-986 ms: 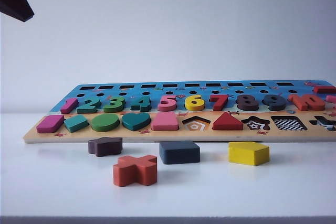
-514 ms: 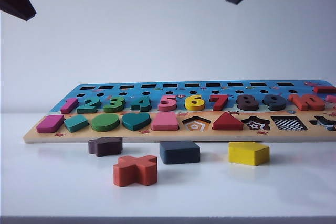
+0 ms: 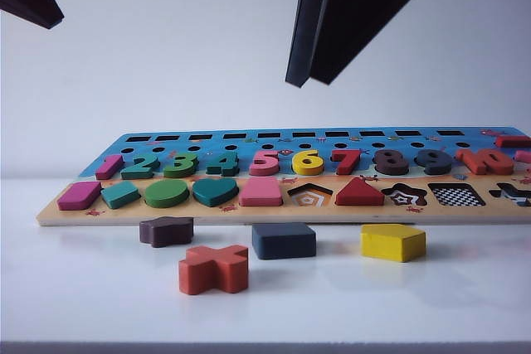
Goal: Insert the cube into the slot.
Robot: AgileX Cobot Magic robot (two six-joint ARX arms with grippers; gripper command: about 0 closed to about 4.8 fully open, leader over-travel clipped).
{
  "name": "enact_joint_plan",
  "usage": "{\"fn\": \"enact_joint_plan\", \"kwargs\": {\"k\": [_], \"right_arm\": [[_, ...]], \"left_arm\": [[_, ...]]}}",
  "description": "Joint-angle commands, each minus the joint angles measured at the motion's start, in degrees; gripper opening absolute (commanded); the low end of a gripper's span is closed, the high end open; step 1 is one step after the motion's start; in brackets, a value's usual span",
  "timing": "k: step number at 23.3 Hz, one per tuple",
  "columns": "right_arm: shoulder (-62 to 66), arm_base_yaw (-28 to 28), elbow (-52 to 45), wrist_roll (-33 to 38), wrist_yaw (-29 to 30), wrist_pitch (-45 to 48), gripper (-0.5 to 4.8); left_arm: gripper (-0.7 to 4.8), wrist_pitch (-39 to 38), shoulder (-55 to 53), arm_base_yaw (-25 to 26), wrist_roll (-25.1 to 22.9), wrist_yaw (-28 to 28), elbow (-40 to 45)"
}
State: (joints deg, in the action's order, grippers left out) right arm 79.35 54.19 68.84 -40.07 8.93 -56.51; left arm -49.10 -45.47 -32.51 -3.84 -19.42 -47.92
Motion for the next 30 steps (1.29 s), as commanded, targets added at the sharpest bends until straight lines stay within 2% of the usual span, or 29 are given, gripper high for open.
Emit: {"fn": "enact_joint_plan", "kwargs": {"k": [1,6,24,30], "right_arm": [[2.45,-0.02,0.37,-0.92,0.0,1.36,3.73],[6.62,-0.09,0.37,-0.9,0.02,5.29,3.73],[13.7,-1.05,0.0,-1.81,-1.73,5.49,3.63],[14.86,-1.05,-0.07,-1.99,-4.9,5.51,3.32]], "left_arm": [[0.1,0.37,-0.04,1.22,-0.79,-0.13,-0.2],[0.1,0.31,-0.07,2.1,-1.11,-0.11,-0.2],[0.1,4.04,-0.07,2.08,-1.09,-0.11,-0.2],[0.1,3.98,-0.07,2.08,-1.09,-0.11,-0.2]]}}
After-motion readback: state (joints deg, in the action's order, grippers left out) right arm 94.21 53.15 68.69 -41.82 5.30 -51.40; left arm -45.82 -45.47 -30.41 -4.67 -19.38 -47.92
